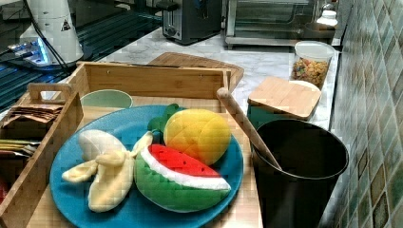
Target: Close the drawer.
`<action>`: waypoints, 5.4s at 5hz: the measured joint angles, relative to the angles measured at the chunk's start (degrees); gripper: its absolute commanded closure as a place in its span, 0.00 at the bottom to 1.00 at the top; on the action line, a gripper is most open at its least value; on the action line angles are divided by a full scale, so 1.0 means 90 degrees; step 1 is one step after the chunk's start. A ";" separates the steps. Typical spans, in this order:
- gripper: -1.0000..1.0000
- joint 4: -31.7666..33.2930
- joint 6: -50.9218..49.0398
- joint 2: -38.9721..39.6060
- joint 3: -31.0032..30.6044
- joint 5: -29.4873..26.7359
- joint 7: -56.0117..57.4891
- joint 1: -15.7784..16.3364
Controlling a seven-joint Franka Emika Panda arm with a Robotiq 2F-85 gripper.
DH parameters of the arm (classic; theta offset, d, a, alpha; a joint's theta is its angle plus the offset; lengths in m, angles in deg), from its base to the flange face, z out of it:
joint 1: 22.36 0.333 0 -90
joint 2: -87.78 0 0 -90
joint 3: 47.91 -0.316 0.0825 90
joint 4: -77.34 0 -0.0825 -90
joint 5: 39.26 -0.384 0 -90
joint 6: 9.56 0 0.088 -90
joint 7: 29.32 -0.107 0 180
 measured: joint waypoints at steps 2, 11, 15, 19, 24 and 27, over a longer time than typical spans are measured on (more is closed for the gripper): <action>1.00 0.0497 0.1057 -0.0039 -0.0103 0.0559 0.1961 0.0198; 1.00 0.2549 0.3056 0.0674 -0.0149 0.0900 0.3454 0.0196; 1.00 0.2462 0.2763 0.0845 0.0536 0.0356 0.4915 -0.0283; 1.00 0.1703 0.2310 0.1131 0.0930 0.0311 0.5729 -0.0546; 1.00 0.0796 0.2005 0.1576 0.1039 -0.0026 0.6090 -0.0974; 1.00 -0.0497 0.1626 0.2598 0.1240 -0.0046 0.7470 -0.1379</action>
